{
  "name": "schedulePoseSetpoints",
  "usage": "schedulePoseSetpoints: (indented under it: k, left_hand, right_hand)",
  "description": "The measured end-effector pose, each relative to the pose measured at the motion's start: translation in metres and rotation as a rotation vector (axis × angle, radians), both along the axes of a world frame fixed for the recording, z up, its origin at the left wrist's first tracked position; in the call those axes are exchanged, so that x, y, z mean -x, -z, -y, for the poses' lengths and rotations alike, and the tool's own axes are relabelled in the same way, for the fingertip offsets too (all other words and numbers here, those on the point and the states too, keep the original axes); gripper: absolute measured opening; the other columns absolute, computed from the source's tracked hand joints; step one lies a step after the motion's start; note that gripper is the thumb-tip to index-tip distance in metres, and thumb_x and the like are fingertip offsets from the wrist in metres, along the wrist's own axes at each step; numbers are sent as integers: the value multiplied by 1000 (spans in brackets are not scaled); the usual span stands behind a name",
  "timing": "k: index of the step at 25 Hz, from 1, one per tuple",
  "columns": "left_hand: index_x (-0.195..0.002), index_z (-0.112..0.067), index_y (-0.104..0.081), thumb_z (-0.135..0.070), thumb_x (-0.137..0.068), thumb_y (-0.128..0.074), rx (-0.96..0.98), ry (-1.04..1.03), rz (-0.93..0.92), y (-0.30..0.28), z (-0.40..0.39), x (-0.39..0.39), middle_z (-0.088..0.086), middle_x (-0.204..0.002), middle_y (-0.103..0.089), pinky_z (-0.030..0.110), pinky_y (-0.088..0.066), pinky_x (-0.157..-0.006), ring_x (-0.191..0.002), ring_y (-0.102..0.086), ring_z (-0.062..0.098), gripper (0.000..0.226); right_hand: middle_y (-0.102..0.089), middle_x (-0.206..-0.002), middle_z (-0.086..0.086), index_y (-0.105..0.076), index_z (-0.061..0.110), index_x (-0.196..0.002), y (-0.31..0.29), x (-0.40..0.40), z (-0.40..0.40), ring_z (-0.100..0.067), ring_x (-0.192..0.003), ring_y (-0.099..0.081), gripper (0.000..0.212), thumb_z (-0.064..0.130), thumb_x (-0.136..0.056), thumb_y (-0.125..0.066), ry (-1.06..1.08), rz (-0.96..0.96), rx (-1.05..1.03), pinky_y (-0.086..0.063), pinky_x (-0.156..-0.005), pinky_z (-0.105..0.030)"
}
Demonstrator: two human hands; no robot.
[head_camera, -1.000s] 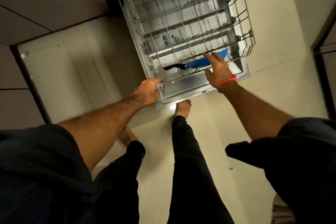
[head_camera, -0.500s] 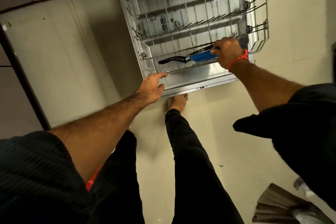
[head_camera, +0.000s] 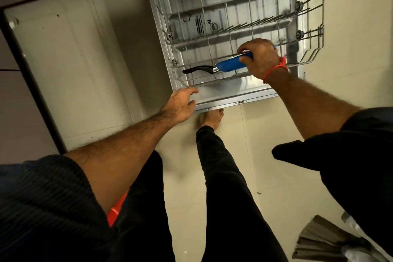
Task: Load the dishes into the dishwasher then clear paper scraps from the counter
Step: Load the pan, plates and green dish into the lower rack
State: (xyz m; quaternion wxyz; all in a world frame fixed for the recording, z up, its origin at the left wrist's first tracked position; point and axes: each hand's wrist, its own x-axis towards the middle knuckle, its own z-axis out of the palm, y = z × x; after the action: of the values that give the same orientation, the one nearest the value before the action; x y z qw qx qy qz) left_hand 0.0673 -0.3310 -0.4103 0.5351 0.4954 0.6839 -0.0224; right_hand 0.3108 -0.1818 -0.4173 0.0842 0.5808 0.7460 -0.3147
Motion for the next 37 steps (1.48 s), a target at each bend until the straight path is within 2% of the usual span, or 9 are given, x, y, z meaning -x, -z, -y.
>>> schedulePoseSetpoints:
  k: [6,10,16,18,20,24,27,32,37]
  left_hand:
    - [-137,-25,-57,-13,-98,-57,-69,-58,-9,-27,3,21,1,-142,-54,31,-48,-104,-122,-58,23,41]
    - [-136,-21,-57,-9,-99,-55,-164,-69,-19,-59,3,38,6,-136,-56,9,-44,-75,-114,-59,22,40]
    - [-136,-18,-57,-9,-97,-56,-294,-37,-18,-141,25,95,5,-141,-55,22,-33,-109,-131,-51,20,40]
    - [-135,-16,-58,-8,-96,-57,-347,-34,-22,-176,37,125,7,-138,-58,28,-35,-113,-130,-52,22,40]
    - [-133,-14,-59,-7,-94,-57,-396,-37,-35,-206,49,155,9,-135,-60,30,-36,-113,-128,-54,25,40]
    - [-130,-11,-62,-5,-90,-57,-517,-60,-49,-261,73,221,11,-130,-62,33,-37,-111,-125,-56,29,40]
    - [-128,-14,-63,-18,-87,-52,-599,-127,-81,-298,86,286,7,-129,-62,40,-43,-109,-124,-57,27,43]
    - [-125,-12,-64,-13,-87,-54,-751,-281,-140,-357,93,372,8,-127,-61,36,-44,-107,-119,-59,26,40]
    - [-125,-13,-65,-1,-86,-62,-918,-409,-213,-406,82,447,5,-128,-59,38,-48,-103,-117,-60,23,41]
  right_hand:
    - [-56,-131,-11,-62,18,-123,-32,15,19,-33,-127,-44,34,10,-89,-60,112,49,-115,-35,-107,-56]
    - [-57,-126,-15,-63,12,-121,-64,44,57,-35,-126,-46,35,5,-87,-58,177,-29,-190,-37,-108,-50]
    - [-56,-130,-10,-62,15,-123,-141,127,128,-27,-127,-48,36,5,-89,-55,239,-225,-20,-37,-111,-38]
    - [-57,-130,-11,-62,13,-123,-180,161,144,-25,-125,-50,36,2,-90,-55,265,-263,-16,-33,-109,-26]
    - [-60,-126,-10,-62,12,-123,-217,195,154,-25,-120,-54,38,1,-88,-55,272,-303,-44,-33,-106,-22]
    - [-63,-123,-11,-61,9,-124,-279,262,166,-25,-115,-57,38,1,-88,-55,223,-351,-103,-39,-105,-30]
    - [-65,-115,-9,-60,9,-124,-324,332,167,-21,-101,-62,36,2,-89,-55,157,-450,-86,-47,-98,-32]
    - [-63,-101,0,-60,13,-123,-393,436,156,-12,-71,-58,36,1,-90,-53,71,-590,-90,-43,-71,-8]
    - [-65,-102,3,-60,19,-122,-444,521,115,-12,-78,-64,36,4,-90,-57,-19,-710,-132,-48,-80,-19]
